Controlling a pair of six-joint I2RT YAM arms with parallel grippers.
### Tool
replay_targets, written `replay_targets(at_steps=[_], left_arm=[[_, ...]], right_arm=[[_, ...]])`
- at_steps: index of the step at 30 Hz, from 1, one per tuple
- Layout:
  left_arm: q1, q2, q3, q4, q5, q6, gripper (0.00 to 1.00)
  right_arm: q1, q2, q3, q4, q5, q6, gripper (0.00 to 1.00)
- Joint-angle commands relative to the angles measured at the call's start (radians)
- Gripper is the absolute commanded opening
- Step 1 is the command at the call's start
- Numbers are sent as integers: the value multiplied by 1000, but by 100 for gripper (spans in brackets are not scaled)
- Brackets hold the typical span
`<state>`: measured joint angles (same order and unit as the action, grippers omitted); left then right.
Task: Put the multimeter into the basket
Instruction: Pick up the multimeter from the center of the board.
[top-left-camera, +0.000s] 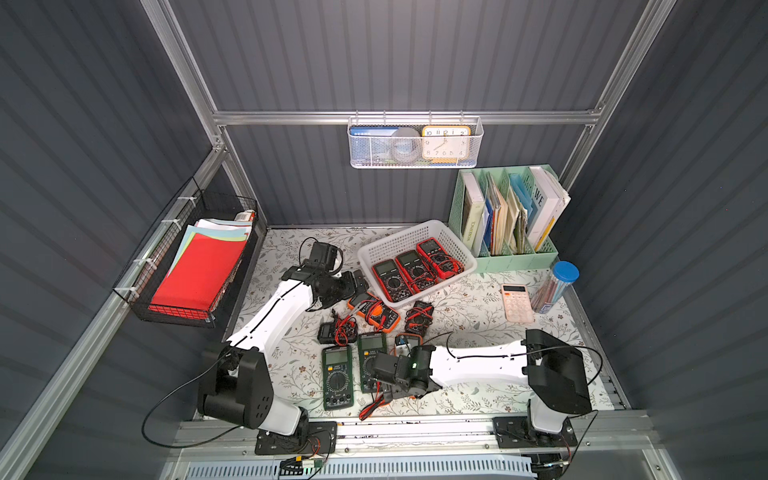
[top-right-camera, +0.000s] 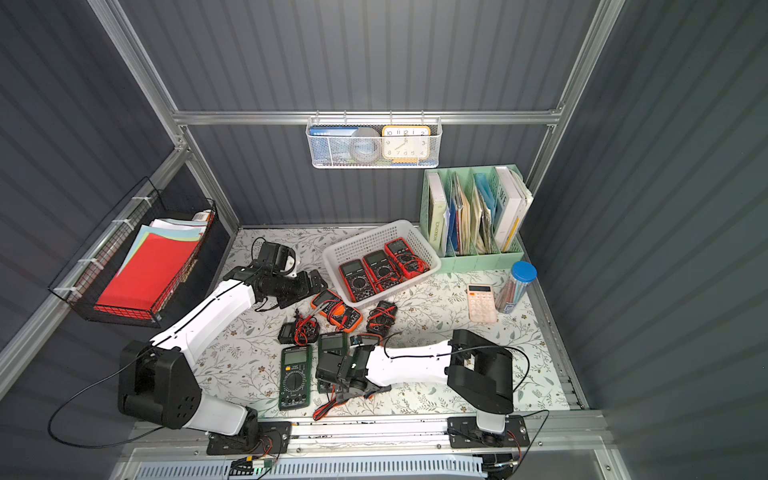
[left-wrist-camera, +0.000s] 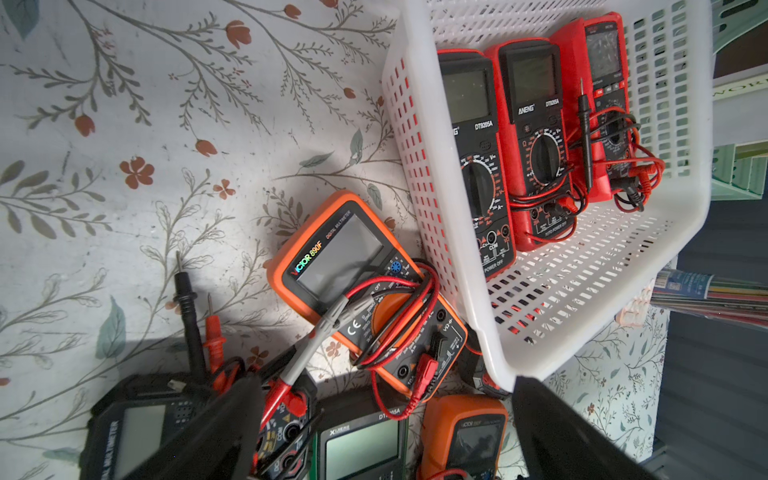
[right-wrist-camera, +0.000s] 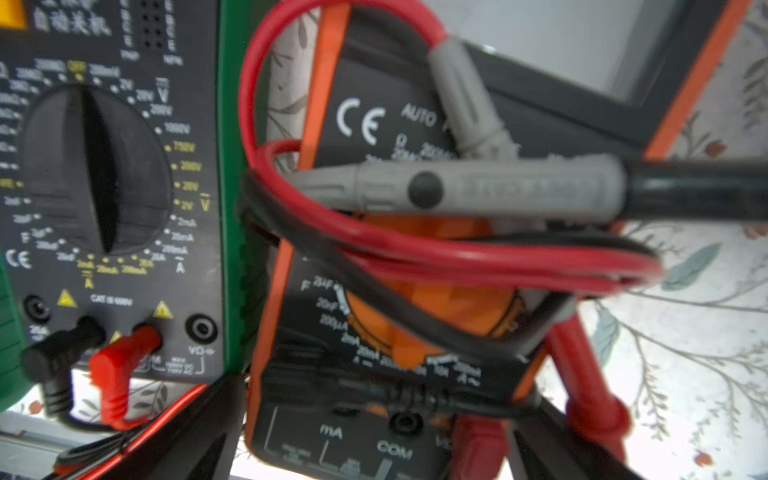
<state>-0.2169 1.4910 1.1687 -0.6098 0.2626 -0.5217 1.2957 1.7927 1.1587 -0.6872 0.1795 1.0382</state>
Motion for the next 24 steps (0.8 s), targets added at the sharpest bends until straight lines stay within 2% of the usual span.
replay_targets(at_steps=[1,10,15,20,24], left_arm=[[4,-13,7,-21,12,21,99],[4,-14,6,-3,-11,3,99],[4,-18,9,-6,-17,2,99],[4,-11,19,-4,-16,-4,99],[4,-10,20,-4,-23,-9,99]], right_arm=[[-40,45,-4,40,52,2,99],[-69,96,-31,62,61,9,98],[-69,11,-122,63,68,37,93],[-68,-87,-208,57,93,57,95],[-70,-67,-188,45,110,31,98]])
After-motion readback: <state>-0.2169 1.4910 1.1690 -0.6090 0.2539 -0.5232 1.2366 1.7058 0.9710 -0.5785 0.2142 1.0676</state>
